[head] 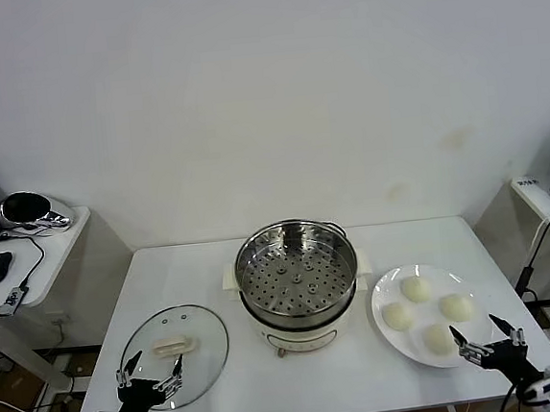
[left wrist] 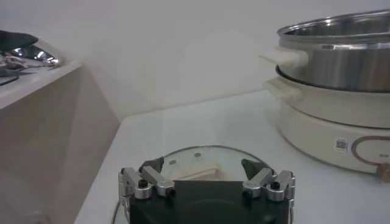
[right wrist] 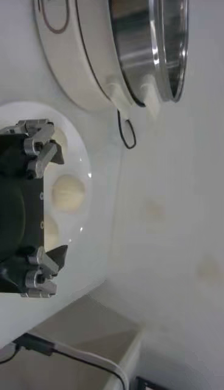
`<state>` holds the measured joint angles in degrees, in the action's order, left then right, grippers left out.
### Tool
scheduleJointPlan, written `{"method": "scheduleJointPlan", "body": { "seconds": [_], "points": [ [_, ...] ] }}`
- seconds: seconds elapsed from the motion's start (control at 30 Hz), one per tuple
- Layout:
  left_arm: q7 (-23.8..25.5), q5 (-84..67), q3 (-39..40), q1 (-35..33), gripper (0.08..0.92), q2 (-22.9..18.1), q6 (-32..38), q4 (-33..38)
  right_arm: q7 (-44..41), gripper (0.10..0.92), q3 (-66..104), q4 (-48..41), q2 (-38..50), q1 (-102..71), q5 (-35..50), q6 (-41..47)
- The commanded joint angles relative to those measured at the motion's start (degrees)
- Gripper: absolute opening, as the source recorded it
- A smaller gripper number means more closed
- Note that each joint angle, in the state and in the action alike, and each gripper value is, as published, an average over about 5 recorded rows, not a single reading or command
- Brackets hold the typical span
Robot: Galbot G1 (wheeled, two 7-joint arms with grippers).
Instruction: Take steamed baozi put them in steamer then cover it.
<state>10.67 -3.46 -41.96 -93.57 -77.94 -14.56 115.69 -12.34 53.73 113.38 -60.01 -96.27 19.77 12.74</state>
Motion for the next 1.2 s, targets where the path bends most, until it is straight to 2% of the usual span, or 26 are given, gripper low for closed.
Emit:
{"method": "scheduleJointPlan", "body": {
  "seconds": [0.03,0.2,0.33,0.47,0.63,0.77,0.87,1.07,1.2],
  "points": [
    [0.01,0.09,0.13,-0.01,0.823,-0.18,-0.17,0.35,1.30,0.823,1.31,0.30,3.34,0.93,-4.00,-0.22],
    [-0.04,0.14,0.16,-0.23,0.823,-0.84,-0.21,1.19,-6.59,0.823,3.43,-1.37,13.29,7.47,-11.80,4.24],
    [-0.18,0.39,0.38,-0.72,0.823,-1.51,-0.23,2.59,-15.78,0.823,0.87,-5.44,25.21,15.60,-18.53,6.62],
    [-0.47,0.87,0.88,-1.47,0.823,-1.85,-0.11,3.89,-29.40,0.823,-4.13,-10.98,35.29,23.80,-21.99,3.86],
    [-0.99,2.37,1.89,-2.63,0.823,-2.44,0.61,5.49,-45.63,0.823,-15.69,-15.19,39.58,35.92,-30.55,1.45],
    [-0.76,2.45,1.69,-2.98,0.823,-2.98,0.45,6.40,-56.47,0.823,-28.98,-16.93,39.57,46.85,-35.89,-0.93],
    [-0.70,2.67,1.57,-3.35,0.823,-2.85,0.28,6.57,-59.25,0.823,-41.31,-20.34,36.71,57.94,-40.19,-4.82],
    [-0.37,3.13,1.29,-4.83,0.823,-3.07,0.06,7.54,-58.93,0.823,-56.66,-31.38,27.73,71.01,-47.96,-10.58],
    [-0.28,3.75,1.23,-5.26,0.823,-3.72,-0.03,7.62,-57.16,0.823,-61.99,-37.56,21.87,76.25,-50.17,-13.16]
  ]
}}
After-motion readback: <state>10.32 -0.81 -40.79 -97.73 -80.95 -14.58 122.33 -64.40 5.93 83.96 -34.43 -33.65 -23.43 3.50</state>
